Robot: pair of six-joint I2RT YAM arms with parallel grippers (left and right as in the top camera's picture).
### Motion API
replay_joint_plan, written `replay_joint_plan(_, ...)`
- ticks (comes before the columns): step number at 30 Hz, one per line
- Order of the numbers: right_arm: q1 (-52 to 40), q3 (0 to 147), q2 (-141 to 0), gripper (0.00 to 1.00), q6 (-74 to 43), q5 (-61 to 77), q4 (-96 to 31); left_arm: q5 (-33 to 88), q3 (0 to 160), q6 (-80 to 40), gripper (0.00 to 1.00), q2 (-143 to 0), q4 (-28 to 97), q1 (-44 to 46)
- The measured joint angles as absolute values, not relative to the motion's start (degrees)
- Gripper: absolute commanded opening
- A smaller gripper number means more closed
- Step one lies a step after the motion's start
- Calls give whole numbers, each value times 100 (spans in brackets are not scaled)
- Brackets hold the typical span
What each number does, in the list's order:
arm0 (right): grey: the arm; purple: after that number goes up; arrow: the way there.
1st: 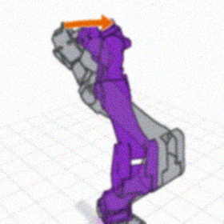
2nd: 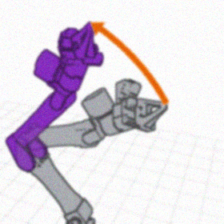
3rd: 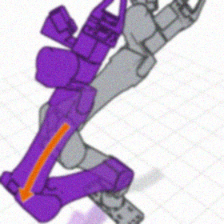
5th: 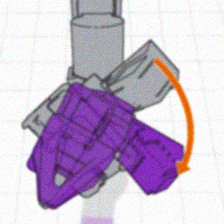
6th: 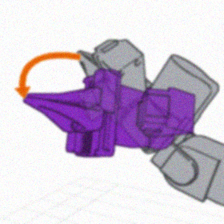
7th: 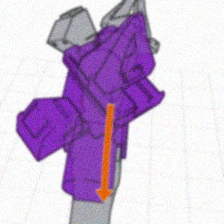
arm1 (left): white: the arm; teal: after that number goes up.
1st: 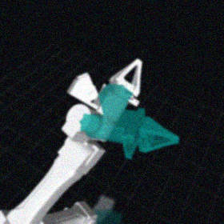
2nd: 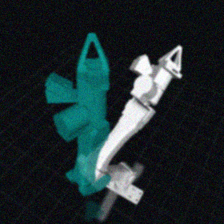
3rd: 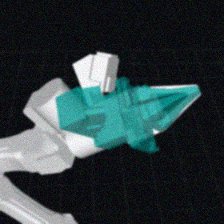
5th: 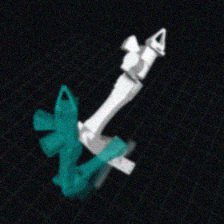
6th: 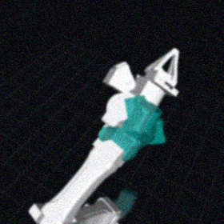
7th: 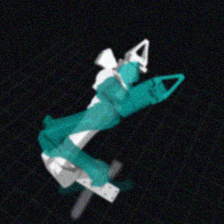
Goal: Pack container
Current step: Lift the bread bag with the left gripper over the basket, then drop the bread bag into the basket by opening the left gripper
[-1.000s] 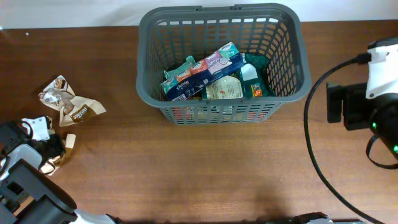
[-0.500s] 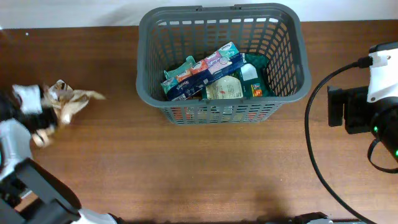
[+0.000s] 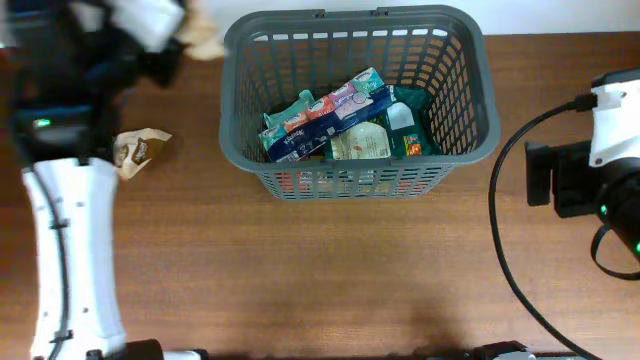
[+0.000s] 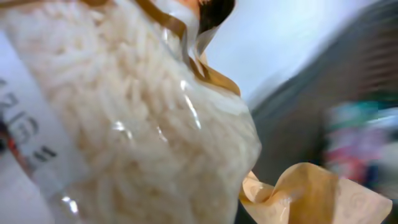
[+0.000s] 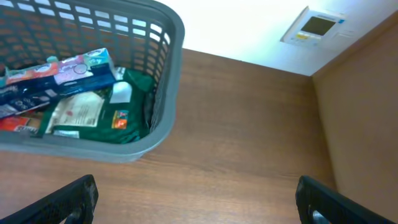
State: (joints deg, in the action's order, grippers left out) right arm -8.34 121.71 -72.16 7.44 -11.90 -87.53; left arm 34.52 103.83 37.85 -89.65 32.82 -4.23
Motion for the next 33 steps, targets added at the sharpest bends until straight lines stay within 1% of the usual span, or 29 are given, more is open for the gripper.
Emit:
replay_joint_plan(6, -834, 12171, -7214, 99, 744, -1037, -8772, 4877, 10383, 4195, 2, -9080, 3457, 648)
replay_joint_plan(11, -834, 12171, -7216, 99, 740, -991, -8779, 5367, 10388, 4418, 2, -9491, 3782, 1050)
replay_joint_plan(15, -834, 12171, -7216, 99, 731, -989, -8783, 5144, 10390, 4460, 2, -10175, 3986, 1135)
replay_joint_plan(20, -834, 12171, -7214, 99, 725, -884, -8783, 4018, 10383, 4410, 1, -11050, 4012, 1245)
replay_joint_plan(21, -834, 12171, -7214, 99, 729, -867, -8783, 3778, 10381, 4392, 3, -11157, 4032, 1269)
replay_joint_plan(22, -834, 12171, -7214, 99, 729, -847, -8783, 3551, 10377, 4388, 22, -11233, 4047, 1297)
replay_joint_plan(24, -834, 12171, -7214, 99, 725, -821, -8785, 3179, 10372, 4342, 81, -11297, 4064, 1356)
replay_joint_plan(25, -834, 12171, -7214, 99, 729, -816, -8783, 3048, 10372, 4313, 99, -11297, 4047, 1387)
replay_joint_plan(33, -834, 12171, -7214, 99, 727, -779, -8785, 2685, 10687, 3857, 99, -11131, 4038, 1538)
